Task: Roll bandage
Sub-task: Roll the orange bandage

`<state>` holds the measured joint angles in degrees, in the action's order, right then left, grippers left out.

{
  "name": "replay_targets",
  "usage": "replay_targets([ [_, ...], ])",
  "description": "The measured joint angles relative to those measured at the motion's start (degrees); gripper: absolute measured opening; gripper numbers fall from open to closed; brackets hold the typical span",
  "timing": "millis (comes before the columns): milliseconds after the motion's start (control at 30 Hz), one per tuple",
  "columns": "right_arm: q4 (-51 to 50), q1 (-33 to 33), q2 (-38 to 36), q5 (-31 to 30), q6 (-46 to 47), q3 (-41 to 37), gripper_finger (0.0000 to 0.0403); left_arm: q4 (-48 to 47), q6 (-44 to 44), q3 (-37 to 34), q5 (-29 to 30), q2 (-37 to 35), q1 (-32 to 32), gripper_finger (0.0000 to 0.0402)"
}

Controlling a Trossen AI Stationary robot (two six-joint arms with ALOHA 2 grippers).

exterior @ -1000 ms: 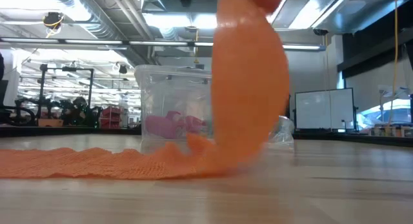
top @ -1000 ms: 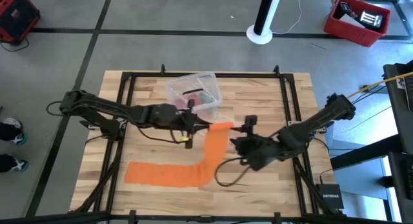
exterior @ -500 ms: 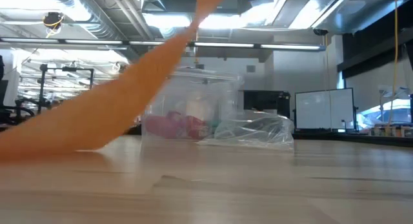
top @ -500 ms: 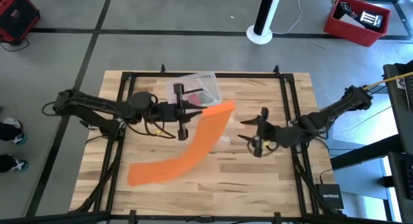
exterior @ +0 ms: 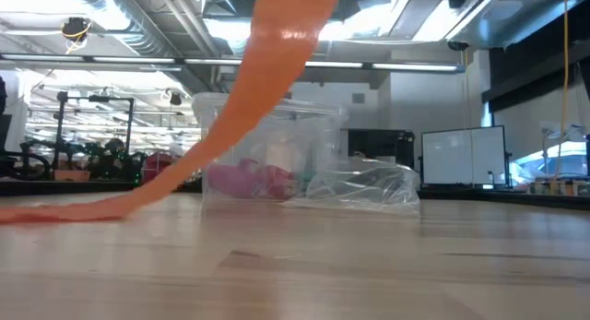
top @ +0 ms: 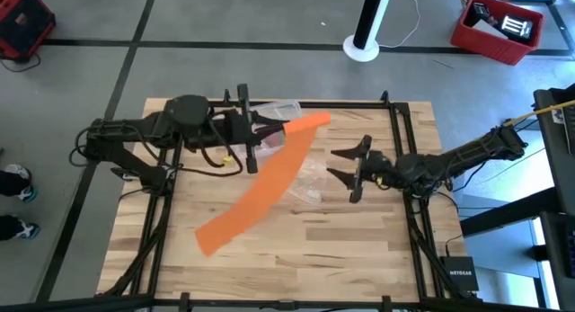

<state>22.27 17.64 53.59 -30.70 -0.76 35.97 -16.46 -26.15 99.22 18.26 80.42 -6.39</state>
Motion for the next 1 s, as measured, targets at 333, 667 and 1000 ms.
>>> replay_targets([
  [333, 13.64, -3.95, 8.17, 9.12, -0.79, 0.02, 0.0243, -0.54, -7.06, 0.50, -8.02, 0.52, -1.89, 0.0001],
  [667, 15.09, -3.75, 17.27, 19.37, 3.52, 0.87, 0.0243, -1.57, -7.46, 0.48, -2.56, 0.76, -2.18, 0.0001],
  [1000, 17.02, -3.84, 22.51, 12.01, 5.69, 0.87, 0.0243, -1.44, -9.52, 0.43, -3.89, 0.74, -2.47, 0.0001],
])
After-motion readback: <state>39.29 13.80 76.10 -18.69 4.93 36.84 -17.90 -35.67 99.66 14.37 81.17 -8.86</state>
